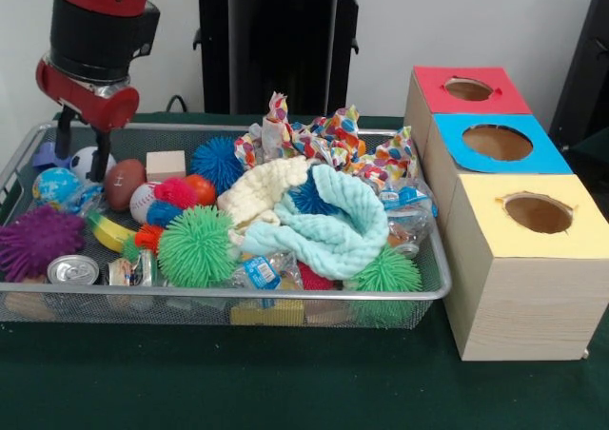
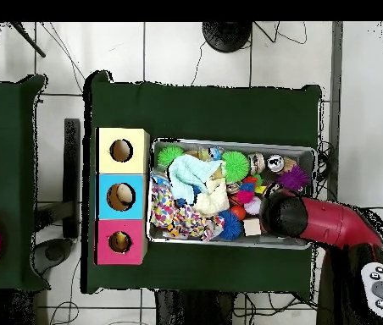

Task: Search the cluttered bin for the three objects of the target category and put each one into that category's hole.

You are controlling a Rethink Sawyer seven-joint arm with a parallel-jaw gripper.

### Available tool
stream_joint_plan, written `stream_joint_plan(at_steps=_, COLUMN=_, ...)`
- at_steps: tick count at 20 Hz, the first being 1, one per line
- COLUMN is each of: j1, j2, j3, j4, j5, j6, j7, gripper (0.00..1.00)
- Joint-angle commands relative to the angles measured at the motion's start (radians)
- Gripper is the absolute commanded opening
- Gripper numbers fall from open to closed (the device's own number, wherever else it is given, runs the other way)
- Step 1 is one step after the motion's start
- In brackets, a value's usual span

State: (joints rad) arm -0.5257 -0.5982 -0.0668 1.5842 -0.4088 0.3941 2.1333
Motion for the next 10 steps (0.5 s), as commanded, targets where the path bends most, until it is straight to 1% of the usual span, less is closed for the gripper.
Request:
stream_joint_plan(at_steps=1, j1=0.003, j2=0.064, j3=0.119, j4=0.009, j5=0.036, j6=0.13, j7=-0.033, gripper=1.0)
stream_joint_plan(at_steps=3, j1=0.017, j2=0.044, j3=0.118, j4=0.028, j5=0.058, j6=0.165, j7=-0.016, gripper=1.0)
stream_joint_plan(at_steps=7, j1=0.068, j2=-0.019, j3=0.079, j4=0.075, j5=0.08, j6=0.192, j7=0.038, gripper=1.0)
stream_joint_plan(at_steps=10, j1=0.089, j2=-0.042, j3=0.067, j4=0.101, j5=0.114, j6=0.22, j7=0.073, gripper=1.0)
